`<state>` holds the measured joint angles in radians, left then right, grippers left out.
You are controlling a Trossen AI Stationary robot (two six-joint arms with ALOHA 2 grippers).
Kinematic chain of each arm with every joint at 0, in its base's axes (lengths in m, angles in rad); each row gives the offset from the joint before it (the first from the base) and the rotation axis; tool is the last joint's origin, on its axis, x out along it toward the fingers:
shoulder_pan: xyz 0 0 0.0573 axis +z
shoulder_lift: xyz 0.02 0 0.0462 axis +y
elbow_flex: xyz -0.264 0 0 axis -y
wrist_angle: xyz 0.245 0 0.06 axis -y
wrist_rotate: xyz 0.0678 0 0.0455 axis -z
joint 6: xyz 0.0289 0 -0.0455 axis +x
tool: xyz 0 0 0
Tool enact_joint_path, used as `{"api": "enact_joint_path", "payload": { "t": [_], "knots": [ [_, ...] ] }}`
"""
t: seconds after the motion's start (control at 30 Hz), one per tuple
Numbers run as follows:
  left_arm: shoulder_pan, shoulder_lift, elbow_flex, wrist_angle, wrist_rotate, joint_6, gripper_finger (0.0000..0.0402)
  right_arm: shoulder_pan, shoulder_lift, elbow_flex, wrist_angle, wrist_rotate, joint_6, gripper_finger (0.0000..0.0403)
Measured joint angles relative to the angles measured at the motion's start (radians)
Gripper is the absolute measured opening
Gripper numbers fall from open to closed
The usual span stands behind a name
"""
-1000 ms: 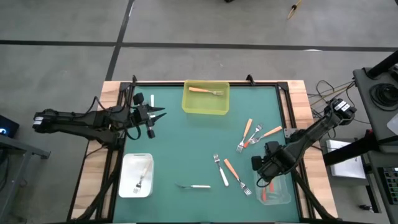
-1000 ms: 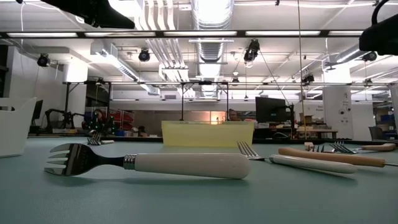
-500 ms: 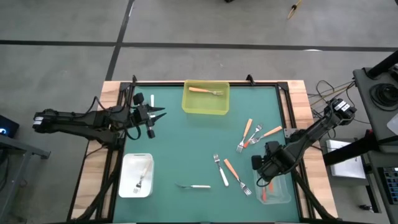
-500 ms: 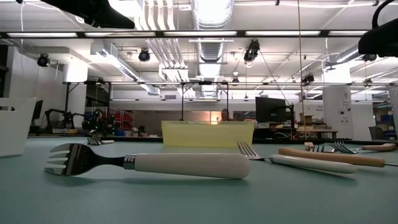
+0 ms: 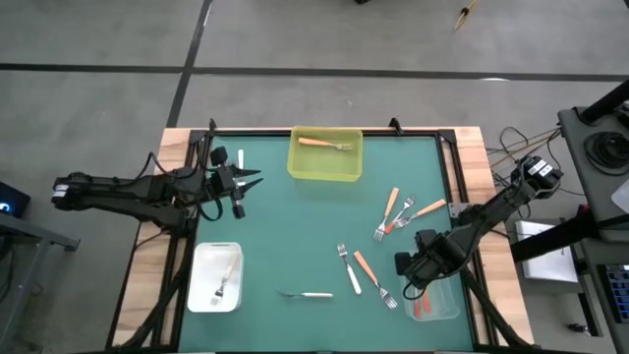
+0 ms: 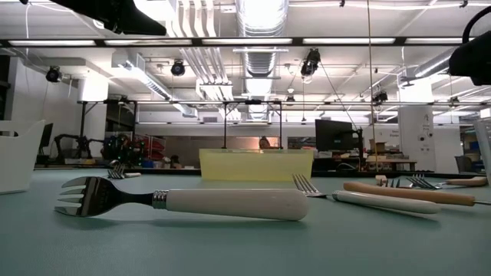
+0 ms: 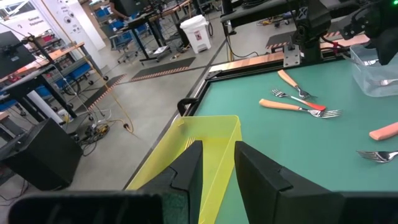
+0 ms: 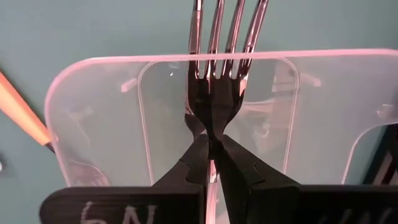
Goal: Sort silverware by color (type)
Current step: Put the orange fork into the transparent bin
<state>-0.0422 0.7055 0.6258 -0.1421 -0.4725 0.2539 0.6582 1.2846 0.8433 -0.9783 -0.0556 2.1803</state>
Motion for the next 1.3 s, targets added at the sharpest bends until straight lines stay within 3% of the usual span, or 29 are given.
{"api": "enact_joint_path", "payload": {
  "t": [0.87,1.3],
  "knots": [
    [0.0,0.0,0.0,0.0,0.0,0.0,0.0075,-0.025,-0.059,-0.012,0.042,-0.061,-0.019,0.0013],
    [0.0,0.0,0.0,-0.001,0.0,0.0,0.0075,-0.029,-0.066,-0.044,0.136,-0.161,-0.044,0.0013]
  ]
}}
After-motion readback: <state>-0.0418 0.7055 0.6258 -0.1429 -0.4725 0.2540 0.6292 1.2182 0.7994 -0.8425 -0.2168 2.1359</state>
